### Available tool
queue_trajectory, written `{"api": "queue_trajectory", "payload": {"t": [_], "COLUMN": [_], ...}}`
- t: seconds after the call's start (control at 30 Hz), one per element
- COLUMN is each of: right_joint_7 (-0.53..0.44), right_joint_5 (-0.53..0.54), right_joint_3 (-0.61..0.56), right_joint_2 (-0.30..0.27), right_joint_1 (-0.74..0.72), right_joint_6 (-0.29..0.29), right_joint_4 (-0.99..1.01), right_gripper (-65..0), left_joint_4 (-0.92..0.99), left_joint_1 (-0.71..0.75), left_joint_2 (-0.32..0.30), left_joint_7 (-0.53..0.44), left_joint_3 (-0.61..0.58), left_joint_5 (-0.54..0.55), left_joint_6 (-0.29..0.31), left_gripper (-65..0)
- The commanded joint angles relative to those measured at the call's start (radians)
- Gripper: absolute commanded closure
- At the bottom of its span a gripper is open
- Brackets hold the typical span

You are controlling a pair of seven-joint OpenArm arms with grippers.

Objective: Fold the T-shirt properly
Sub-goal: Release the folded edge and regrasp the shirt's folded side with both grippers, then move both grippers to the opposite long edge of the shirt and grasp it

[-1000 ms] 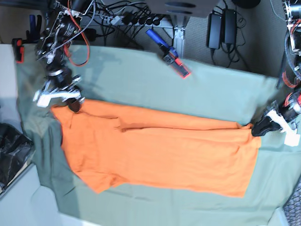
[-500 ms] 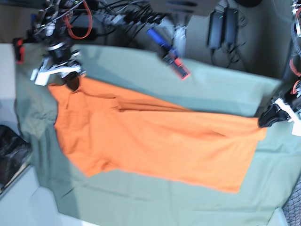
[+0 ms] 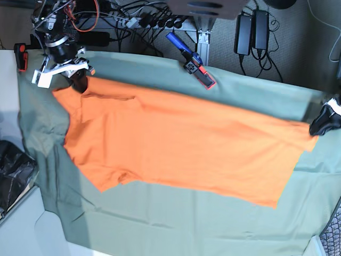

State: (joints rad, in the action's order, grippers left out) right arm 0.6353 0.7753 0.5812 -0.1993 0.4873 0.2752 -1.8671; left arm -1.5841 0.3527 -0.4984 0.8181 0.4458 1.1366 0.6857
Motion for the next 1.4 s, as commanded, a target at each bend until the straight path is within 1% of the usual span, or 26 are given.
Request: {"api": "queue_trajectory", "payload": {"t": [0.0, 0.1, 0.43, 0.53, 0.63, 0.73, 0.77, 0.83, 0.87, 0.9, 0.93, 1.3, 1.33, 1.37], "right_joint_7": [-0.020, -0.008, -0.007, -0.009, -0.010, -0.010, -0.010, -0.009, -0.005, -0.005, -0.005, 0.002, 0.002, 0.002], "right_joint_5": [0.018, 0.019, 0.010, 0.009, -0.017, -0.037, -0.039, -0.043, -0.048, -0.055, -0.054, -0.053, -0.053, -0.053], "right_joint_3": [0.015, 0.029, 0.029, 0.029, 0.029, 0.029, 0.029, 0.029, 0.029, 0.027, 0.027, 0.039, 0.041, 0.043], "right_joint_2": [-0.019, -0.022, -0.022, -0.022, -0.022, -0.020, -0.019, -0.019, -0.019, -0.019, -0.019, -0.013, -0.013, -0.013], "right_joint_1": [0.004, 0.007, 0.006, 0.006, 0.006, 0.007, 0.007, 0.010, 0.010, 0.010, 0.015, 0.045, 0.045, 0.045], "right_joint_6": [0.074, 0.073, 0.074, 0.074, 0.074, 0.074, 0.074, 0.074, 0.074, 0.074, 0.074, 0.073, 0.073, 0.073], "right_joint_4": [-0.018, -0.018, -0.018, -0.016, -0.014, -0.014, -0.014, -0.014, -0.014, -0.014, -0.014, -0.016, -0.016, -0.016], "right_gripper": [0.0, 0.0, 0.0, 0.0, 0.0, 0.0, -4.1, -22.9, -31.4, -37.6, -40.9, -41.3, -41.3, -41.3], "left_joint_4": [-0.021, -0.025, -0.047, -0.047, -0.046, -0.046, -0.046, -0.046, -0.046, -0.046, -0.046, -0.047, -0.047, -0.047], "left_joint_1": [-0.001, 0.019, 0.047, 0.046, 0.047, 0.047, 0.048, 0.053, 0.053, 0.052, 0.052, 0.044, 0.044, 0.043], "left_joint_2": [-0.023, -0.023, -0.021, -0.013, 0.000, 0.016, 0.019, 0.019, 0.019, 0.019, 0.019, 0.013, 0.013, 0.013], "left_joint_7": [-0.028, -0.027, -0.043, -0.044, -0.055, -0.056, -0.056, -0.057, -0.057, -0.057, -0.058, -0.082, -0.086, -0.090], "left_joint_3": [0.025, 0.047, 0.047, 0.046, 0.046, 0.046, 0.046, 0.046, 0.046, 0.046, 0.046, 0.047, 0.047, 0.047], "left_joint_5": [0.032, 0.034, 0.032, 0.019, -0.012, -0.018, -0.024, -0.033, -0.043, -0.056, -0.057, -0.058, -0.057, -0.058], "left_joint_6": [0.012, 0.012, 0.012, 0.012, 0.012, 0.012, 0.012, 0.012, 0.012, 0.012, 0.012, 0.012, 0.012, 0.012], "left_gripper": [0.0, 0.0, 0.0, 0.0, 0.0, 0.0, -4.2, -11.8, -13.9, -14.6, -14.9, -15.2, -15.5, -17.2]}}
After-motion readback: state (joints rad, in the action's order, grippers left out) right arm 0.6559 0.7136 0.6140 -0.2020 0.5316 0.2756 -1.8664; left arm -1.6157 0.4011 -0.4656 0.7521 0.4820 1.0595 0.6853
